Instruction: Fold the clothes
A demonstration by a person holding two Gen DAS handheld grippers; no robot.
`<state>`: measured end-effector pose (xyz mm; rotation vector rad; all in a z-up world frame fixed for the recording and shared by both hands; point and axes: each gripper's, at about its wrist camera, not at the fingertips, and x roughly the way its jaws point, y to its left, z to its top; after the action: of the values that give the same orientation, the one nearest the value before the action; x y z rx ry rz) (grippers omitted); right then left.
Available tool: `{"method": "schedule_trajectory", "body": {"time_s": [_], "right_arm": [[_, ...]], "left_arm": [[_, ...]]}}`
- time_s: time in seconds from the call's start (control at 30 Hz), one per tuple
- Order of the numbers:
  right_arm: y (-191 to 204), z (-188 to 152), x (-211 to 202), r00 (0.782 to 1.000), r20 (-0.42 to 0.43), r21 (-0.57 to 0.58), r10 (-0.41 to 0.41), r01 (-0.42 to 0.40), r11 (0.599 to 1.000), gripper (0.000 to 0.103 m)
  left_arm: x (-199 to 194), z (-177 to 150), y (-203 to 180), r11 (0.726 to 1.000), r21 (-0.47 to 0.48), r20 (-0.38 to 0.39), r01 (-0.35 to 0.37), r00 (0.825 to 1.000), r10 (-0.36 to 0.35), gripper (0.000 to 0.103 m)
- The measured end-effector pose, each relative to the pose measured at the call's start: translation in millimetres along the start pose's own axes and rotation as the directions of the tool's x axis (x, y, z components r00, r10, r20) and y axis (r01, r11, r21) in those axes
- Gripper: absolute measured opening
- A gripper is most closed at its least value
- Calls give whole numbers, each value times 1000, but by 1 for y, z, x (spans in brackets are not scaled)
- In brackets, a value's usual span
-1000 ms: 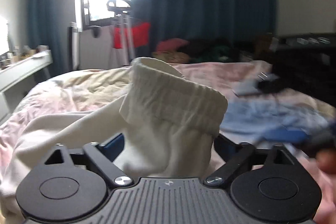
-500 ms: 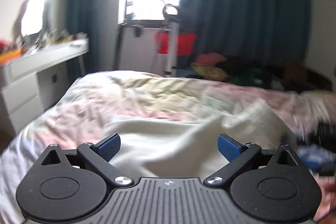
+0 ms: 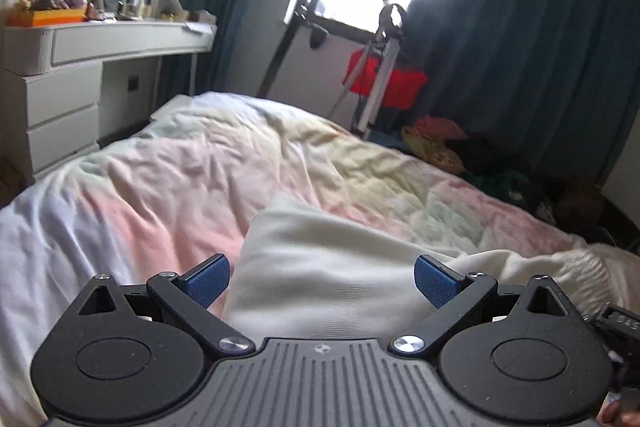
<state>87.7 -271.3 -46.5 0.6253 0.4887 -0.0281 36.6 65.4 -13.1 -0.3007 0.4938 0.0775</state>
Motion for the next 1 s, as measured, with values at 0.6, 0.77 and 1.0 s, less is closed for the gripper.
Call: {"method": "schedule_trajectory", "body": {"time_s": [0.6, 0.77, 1.0], "right_arm": [[-59, -1, -17, 982, -187, 375, 13, 59, 925, 75], [-58, -13, 7, 942, -336, 295, 3, 102, 950, 85], [-45, -27, 28, 926, -346, 276, 154, -56, 959, 94]], "left_arm": [[11, -8, 7, 998, 55, -130, 29, 991, -22, 100], [27, -3, 28, 998, 10, -261, 64, 964, -59, 103], [60, -17, 65, 988, -154, -417, 10, 906, -74, 103]]}}
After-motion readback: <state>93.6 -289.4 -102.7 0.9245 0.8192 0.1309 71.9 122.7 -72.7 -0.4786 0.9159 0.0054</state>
